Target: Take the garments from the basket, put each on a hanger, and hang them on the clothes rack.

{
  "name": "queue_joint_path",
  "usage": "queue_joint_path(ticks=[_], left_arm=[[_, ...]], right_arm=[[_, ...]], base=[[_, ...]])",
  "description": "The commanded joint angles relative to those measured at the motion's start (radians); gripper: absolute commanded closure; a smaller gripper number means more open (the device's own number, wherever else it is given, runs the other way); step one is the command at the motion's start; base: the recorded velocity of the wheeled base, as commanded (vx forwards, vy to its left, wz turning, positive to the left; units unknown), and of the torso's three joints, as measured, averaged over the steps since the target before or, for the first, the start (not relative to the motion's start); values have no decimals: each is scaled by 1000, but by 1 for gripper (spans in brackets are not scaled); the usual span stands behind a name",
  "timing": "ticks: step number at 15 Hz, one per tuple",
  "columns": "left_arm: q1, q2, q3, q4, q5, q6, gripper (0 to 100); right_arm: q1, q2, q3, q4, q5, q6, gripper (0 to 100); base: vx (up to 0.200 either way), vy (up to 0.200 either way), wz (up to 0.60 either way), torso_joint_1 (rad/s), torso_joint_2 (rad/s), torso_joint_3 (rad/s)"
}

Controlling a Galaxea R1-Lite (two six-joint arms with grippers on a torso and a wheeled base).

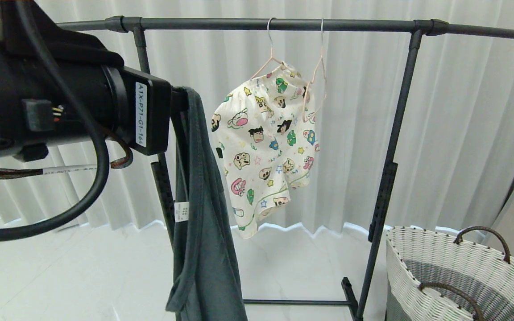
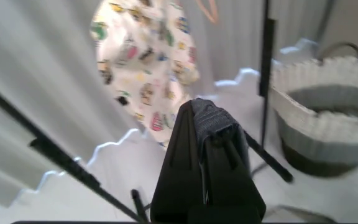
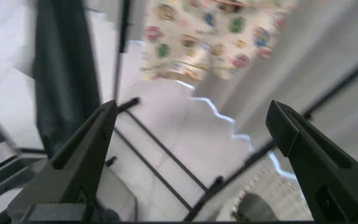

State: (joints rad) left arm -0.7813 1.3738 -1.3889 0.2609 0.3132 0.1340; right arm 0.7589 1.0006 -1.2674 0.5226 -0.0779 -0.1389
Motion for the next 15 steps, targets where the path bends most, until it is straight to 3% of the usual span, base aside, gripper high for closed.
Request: queue_joint_path(ticks=[1, 4, 8, 15], left_arm=[[8, -7, 30, -29, 41, 1, 100], [65, -38, 87, -41, 89, 41, 100], [83, -65, 120, -41, 90, 56, 100], [126, -61, 140, -43, 90, 53, 100]], right_arm=[[-165, 19, 36, 30, -95, -5, 0], [-286, 29, 49, 146, -298, -7, 0], [-320, 24, 94, 143, -415, -19, 0], [-323, 29, 103, 131, -471, -27, 0]], base=[[0, 0, 0, 0, 0, 0], [0, 0, 0, 0, 0, 0], [0, 50, 0, 1, 1, 2], [0, 200, 0, 4, 3, 4]])
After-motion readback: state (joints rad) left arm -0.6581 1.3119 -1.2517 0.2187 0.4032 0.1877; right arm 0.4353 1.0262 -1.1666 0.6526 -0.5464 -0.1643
